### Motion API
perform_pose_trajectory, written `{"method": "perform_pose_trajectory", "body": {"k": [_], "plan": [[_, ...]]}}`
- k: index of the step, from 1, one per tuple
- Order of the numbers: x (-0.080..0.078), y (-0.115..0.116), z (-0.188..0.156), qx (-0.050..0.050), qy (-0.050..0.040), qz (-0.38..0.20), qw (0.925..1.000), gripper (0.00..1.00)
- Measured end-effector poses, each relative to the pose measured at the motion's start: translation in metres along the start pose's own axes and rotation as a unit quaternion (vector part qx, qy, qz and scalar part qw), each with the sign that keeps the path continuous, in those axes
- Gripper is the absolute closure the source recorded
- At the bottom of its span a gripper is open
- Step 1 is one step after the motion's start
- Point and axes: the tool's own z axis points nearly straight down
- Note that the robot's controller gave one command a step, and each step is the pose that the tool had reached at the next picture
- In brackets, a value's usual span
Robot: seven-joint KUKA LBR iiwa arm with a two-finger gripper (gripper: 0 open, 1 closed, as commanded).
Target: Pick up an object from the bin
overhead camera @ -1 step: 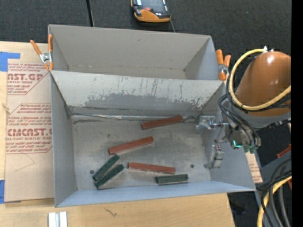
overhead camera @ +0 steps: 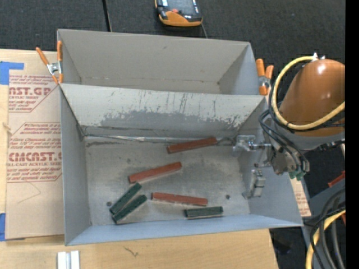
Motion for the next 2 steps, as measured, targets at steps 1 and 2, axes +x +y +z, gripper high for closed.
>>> {"method": "perform_pose_trajectory", "body": {"k": [1,2], "plan": [[-0.004,0.04,0.084,0.0,-0.0022,0.022,0.9998,0.0],[0.001,0.072,0.081,0.0,0.0019,0.039,0.9992,0.0]]}}
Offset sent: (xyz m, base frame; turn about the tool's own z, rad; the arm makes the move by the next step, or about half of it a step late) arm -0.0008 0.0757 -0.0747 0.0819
